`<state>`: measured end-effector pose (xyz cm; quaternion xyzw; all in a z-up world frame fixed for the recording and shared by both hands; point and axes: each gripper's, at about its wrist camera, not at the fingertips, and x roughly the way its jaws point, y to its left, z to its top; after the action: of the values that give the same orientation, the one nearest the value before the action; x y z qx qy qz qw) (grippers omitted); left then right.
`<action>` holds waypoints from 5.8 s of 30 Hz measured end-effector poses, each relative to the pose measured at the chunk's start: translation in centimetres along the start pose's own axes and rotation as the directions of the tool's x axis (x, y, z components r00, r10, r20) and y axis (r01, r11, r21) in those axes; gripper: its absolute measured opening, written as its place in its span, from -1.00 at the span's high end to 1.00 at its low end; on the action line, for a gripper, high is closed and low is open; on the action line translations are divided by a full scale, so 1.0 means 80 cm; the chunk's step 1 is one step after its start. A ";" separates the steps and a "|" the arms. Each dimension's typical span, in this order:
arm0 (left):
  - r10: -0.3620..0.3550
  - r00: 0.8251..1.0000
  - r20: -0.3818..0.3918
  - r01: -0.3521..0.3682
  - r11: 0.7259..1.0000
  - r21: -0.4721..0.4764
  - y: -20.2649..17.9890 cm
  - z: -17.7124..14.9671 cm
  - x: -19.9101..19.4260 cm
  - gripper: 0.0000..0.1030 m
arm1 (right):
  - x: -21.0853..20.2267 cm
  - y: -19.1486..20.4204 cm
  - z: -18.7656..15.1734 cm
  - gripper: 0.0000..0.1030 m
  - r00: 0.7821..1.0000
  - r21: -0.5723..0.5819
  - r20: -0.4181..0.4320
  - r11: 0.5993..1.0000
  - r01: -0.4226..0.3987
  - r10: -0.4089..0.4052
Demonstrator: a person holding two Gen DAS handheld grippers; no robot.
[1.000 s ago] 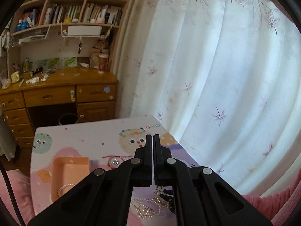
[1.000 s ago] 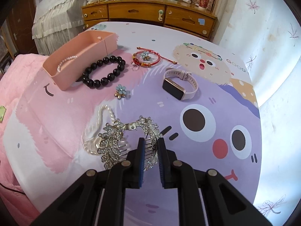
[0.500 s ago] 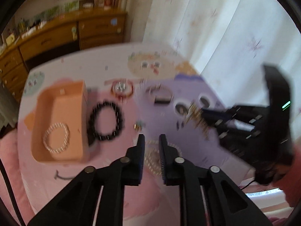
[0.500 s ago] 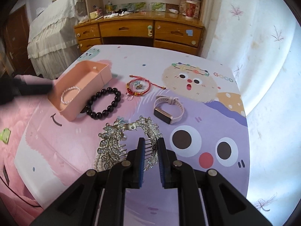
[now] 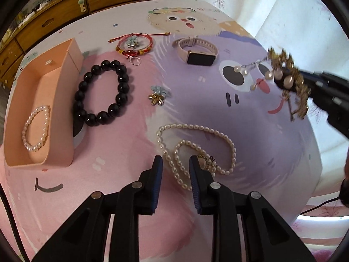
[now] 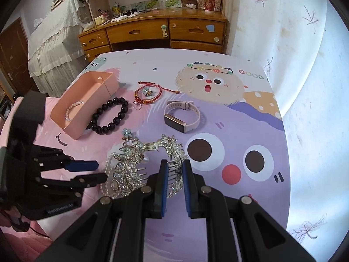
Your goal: Organize jewelry
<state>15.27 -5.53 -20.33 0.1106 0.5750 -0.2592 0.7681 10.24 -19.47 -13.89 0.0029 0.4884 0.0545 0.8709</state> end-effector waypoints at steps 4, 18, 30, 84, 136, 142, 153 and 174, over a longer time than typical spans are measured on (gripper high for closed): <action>0.037 0.999 0.004 -0.038 0.999 0.034 -0.007 0.004 0.007 0.27 | 0.000 -0.003 0.004 0.76 1.000 -0.004 0.008 1.000 -0.011 0.011; -0.014 0.993 0.116 0.003 0.996 0.088 -0.009 0.000 -0.023 1.00 | -0.001 -0.004 0.014 0.76 1.000 -0.011 0.005 1.000 -0.021 0.021; -0.014 0.997 0.076 0.006 0.994 0.106 -0.002 0.000 -0.038 0.45 | -0.003 0.018 0.033 0.75 0.999 -0.008 0.026 1.000 -0.022 0.022; -0.049 0.895 0.443 -0.027 0.986 0.164 0.023 0.071 -0.322 0.95 | -0.070 0.039 0.108 0.75 0.975 -0.028 0.201 0.996 -0.090 0.094; 0.059 0.998 0.034 -0.034 0.861 -0.507 0.169 -0.060 -0.090 -0.67 | 0.045 0.070 0.015 -0.44 0.992 0.093 0.026 0.987 -0.128 0.126; 0.046 0.998 -0.049 -0.067 0.757 -0.650 0.122 -0.109 -0.070 -0.67 | 0.030 0.055 -0.003 -0.44 0.992 -0.057 -0.034 0.990 -0.126 0.124; 0.201 0.962 -0.184 -0.269 0.808 -0.524 0.010 -0.135 -0.046 -0.71 | 0.035 0.030 0.005 -0.44 0.996 -0.280 -0.080 0.958 -0.057 0.036; 0.326 0.943 0.063 -0.253 0.827 -0.502 -0.072 -0.134 -0.025 -0.62 | 0.101 0.020 0.047 -0.44 0.995 -0.333 0.049 0.940 -0.070 0.092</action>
<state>2.99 -4.79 -21.06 -0.0195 0.5404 0.0062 0.8412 17.48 -16.93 -18.70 -0.1216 0.4437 0.1714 0.8712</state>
